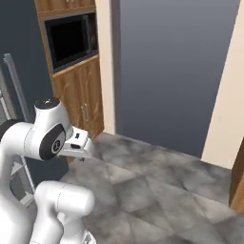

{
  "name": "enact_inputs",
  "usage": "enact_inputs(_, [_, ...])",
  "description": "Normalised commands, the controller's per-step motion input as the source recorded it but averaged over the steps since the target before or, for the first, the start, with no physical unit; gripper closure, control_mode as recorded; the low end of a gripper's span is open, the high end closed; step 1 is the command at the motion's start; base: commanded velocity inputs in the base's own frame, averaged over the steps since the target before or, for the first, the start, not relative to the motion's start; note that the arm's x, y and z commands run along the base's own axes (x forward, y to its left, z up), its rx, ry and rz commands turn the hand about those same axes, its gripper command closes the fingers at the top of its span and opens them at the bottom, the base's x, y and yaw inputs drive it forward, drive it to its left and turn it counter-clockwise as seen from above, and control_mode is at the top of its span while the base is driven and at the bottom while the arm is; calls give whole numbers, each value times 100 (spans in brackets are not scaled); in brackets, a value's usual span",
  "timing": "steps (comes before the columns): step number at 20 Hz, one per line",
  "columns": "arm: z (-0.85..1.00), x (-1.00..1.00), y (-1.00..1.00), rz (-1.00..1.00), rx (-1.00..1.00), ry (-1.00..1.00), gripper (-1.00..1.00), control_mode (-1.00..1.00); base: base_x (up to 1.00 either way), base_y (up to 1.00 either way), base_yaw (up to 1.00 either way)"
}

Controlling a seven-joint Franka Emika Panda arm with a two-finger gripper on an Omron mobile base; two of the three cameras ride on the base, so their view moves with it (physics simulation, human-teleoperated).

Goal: Take the eggplant, chicken drumstick, and garlic from the freezer and place them in the bowl on the counter.

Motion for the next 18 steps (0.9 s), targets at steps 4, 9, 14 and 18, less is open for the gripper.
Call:
enact_inputs(4, [0,0,0,0,0,0,-100,100,72,-29,77])
enact_inputs(9, [0,0,0,0,0,0,-100,100,62,-18,84])
enact_inputs(14, [0,0,0,0,0,0,-100,100,59,-19,85])
enact_inputs(18, [0,0,0,0,0,0,-100,100,69,-36,75])
